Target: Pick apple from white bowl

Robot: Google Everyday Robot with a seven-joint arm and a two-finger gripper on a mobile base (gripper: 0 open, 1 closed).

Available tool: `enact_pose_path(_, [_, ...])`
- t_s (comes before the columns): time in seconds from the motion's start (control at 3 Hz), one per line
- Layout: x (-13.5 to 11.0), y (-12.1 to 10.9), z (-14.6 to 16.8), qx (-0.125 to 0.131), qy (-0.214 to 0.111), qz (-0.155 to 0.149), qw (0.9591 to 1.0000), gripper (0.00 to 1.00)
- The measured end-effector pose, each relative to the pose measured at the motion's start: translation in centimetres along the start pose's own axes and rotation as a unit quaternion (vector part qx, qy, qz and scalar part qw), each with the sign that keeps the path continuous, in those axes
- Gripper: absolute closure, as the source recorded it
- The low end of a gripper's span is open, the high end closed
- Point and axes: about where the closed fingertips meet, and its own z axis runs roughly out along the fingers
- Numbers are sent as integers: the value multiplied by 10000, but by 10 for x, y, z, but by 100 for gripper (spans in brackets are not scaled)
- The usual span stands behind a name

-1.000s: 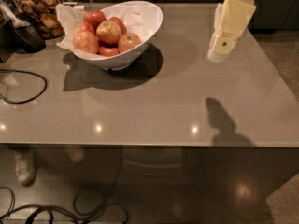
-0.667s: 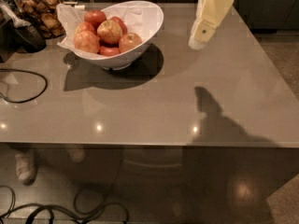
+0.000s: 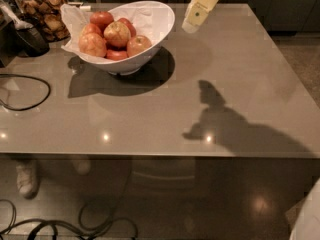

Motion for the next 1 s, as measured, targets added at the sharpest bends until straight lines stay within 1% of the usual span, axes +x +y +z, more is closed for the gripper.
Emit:
enact_pose_path(0.33, [-5,-3,7,21,-192,23,9998,0])
enact_pose_path(0.67, [-33,-9,32,-155,-405,-112,9990,0])
enact_pose_path(1.0, [-60,-13,55,-341,-541,-319,9974,0])
